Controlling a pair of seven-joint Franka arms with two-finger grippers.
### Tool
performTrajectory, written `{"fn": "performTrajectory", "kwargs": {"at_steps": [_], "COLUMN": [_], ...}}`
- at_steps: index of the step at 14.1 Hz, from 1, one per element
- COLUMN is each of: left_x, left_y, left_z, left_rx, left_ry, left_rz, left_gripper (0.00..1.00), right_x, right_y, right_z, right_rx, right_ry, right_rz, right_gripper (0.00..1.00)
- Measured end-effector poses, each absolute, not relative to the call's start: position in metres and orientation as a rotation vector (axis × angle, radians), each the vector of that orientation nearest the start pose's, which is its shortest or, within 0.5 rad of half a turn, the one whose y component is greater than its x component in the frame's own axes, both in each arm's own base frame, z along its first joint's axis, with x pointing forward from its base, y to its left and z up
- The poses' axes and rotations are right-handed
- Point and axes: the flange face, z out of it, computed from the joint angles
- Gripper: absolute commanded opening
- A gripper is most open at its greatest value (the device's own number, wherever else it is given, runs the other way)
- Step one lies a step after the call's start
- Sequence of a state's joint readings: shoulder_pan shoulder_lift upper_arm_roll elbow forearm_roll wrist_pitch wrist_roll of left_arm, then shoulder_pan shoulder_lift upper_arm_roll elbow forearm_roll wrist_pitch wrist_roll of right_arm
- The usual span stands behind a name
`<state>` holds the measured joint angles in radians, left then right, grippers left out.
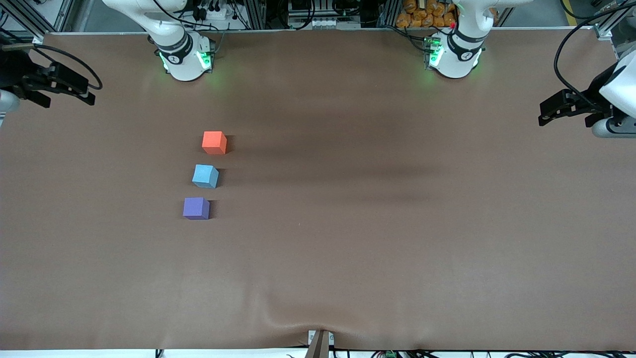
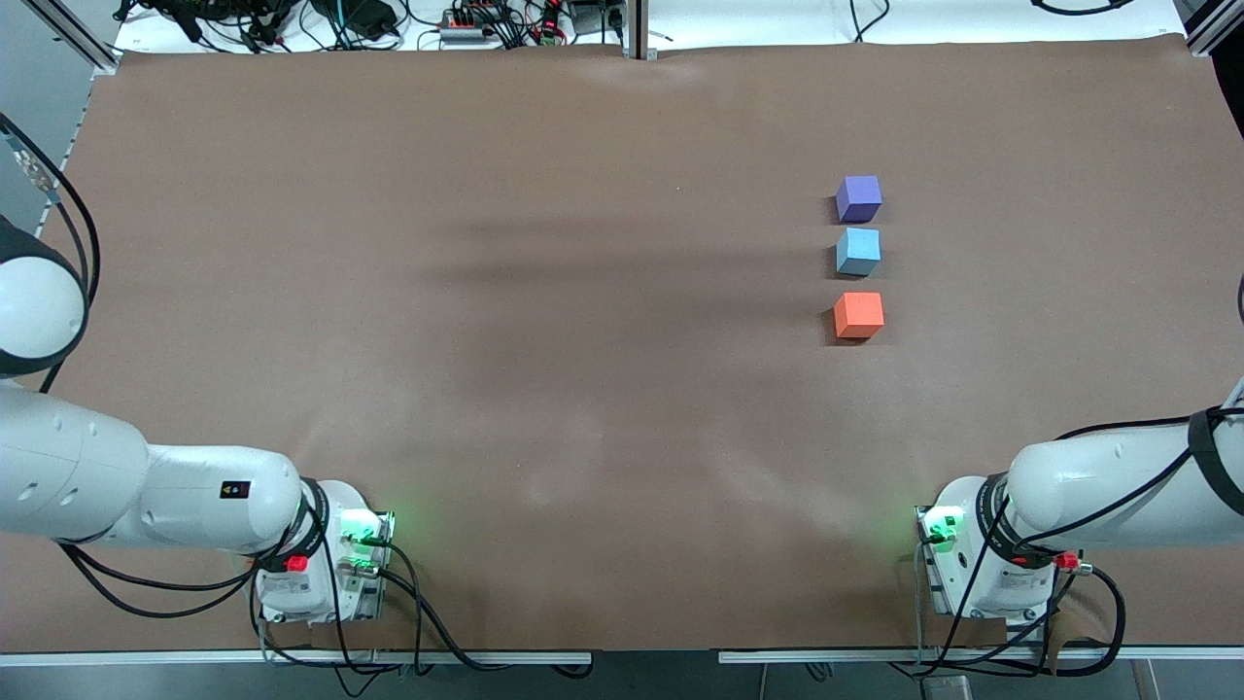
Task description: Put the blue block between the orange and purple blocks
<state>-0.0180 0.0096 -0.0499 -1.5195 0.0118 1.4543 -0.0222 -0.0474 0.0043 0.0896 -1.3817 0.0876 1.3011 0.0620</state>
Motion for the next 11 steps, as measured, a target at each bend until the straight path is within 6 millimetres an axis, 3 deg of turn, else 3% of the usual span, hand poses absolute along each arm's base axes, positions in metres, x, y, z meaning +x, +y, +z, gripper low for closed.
{"fn": "performTrajectory", "kwargs": {"at_steps": [8,11], "left_x": [0.5461,0.5462], "left_y": [-0.0349,-0.0348], "left_z": [0.6303,0.6301], "left_rx": [-3.124,-3.124], "left_ry": [0.068,0.068], "left_rz": [0.125,0.125], "left_gripper": [1.0,1.0], "right_x": [0.5235,0.5234], "right_y": [0.0296,0.0306], "right_z": [0.6873,0.6873], "right_rx": [-3.056,-3.054], "right_ry": [0.003,-0.104], "right_rz": [0.134,0.13], "right_gripper": [1.0,1.0]}}
